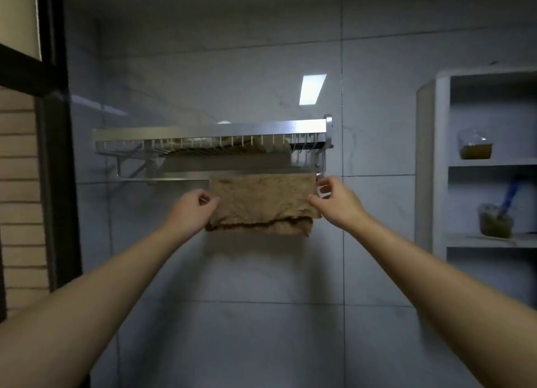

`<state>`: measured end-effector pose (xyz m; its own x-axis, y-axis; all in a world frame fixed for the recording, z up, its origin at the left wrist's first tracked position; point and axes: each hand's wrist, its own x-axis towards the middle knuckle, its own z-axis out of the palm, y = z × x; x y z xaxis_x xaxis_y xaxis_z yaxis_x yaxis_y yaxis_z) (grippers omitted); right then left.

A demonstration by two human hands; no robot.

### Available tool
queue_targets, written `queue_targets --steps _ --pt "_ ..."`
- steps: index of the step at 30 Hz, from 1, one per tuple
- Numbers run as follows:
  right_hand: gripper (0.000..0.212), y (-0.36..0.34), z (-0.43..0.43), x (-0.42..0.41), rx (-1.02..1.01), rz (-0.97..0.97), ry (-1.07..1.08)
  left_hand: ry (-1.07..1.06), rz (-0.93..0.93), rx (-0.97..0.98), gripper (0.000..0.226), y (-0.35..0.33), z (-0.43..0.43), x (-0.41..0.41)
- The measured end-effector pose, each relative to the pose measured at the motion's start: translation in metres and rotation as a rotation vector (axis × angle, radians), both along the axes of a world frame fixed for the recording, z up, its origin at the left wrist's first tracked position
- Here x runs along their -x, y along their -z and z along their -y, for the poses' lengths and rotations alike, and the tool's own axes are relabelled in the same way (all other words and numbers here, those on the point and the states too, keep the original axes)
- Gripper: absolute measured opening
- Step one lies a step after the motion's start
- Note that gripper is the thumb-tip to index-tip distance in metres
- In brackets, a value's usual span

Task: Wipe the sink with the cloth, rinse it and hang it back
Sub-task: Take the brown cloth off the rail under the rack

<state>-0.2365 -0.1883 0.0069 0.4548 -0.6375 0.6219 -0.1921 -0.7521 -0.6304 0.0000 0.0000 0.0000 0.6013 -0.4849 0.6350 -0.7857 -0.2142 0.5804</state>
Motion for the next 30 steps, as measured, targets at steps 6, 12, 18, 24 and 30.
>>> queue_targets --steps 6,12,18,24,30 --pt "0.045 -0.002 0.02 -0.026 0.039 0.018 0.002 -0.078 -0.01 0.053 0.035 -0.011 0.023 -0.034" --pt "0.047 -0.006 0.026 -0.043 0.057 0.144 0.044 -0.001 -0.087 0.195 0.032 -0.005 0.034 -0.052" --pt "0.051 -0.012 0.029 -0.048 0.01 0.16 0.162 0.015 -0.134 0.288 0.016 -0.014 0.048 -0.053" --pt "0.025 -0.014 0.03 -0.051 -0.08 0.249 0.23 -0.064 -0.065 0.344 0.012 -0.02 0.054 -0.053" --pt "0.017 -0.023 0.024 -0.057 -0.149 0.201 0.122 0.062 -0.219 0.353 0.016 -0.027 0.046 -0.057"
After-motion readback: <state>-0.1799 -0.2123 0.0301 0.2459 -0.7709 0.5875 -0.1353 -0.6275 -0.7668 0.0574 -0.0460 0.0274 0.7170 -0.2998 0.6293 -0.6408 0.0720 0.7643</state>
